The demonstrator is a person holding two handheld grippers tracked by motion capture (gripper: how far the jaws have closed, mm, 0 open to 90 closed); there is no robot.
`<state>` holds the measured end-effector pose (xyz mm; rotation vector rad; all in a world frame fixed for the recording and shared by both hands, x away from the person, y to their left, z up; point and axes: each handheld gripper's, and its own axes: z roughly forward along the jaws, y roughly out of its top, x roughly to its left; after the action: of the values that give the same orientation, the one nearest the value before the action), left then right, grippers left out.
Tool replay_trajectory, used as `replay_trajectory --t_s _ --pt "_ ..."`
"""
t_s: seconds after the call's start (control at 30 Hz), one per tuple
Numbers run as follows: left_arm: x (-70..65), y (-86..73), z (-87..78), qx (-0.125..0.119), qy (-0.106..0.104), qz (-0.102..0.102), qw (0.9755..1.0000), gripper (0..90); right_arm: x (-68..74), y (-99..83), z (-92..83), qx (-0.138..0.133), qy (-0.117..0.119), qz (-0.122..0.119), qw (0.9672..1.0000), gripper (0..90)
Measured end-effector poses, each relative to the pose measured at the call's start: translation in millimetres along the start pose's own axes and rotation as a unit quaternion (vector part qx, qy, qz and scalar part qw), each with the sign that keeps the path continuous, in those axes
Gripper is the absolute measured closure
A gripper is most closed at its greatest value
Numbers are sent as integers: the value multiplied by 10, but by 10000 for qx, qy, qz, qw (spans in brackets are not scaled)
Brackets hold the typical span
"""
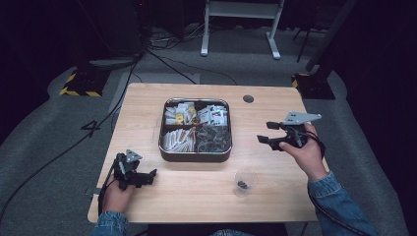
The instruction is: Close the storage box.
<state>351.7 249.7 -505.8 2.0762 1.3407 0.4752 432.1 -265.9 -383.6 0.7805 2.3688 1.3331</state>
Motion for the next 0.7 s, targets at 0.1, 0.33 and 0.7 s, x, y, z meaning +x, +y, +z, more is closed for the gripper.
replay_trajectory --t_s 0.1,0.33,0.7 --pt "0 0 0 0 -1 -1 10000 0 -67 -109 -70 116 -91 4 9999 298" --pt "0 0 0 -1 -2 -1 10000 0 -196 -369 -144 319 -211 234 9990 288" --pt "1 0 0 0 -2 0 10000 0 -364 -761 -69 525 -164 381 9978 245"
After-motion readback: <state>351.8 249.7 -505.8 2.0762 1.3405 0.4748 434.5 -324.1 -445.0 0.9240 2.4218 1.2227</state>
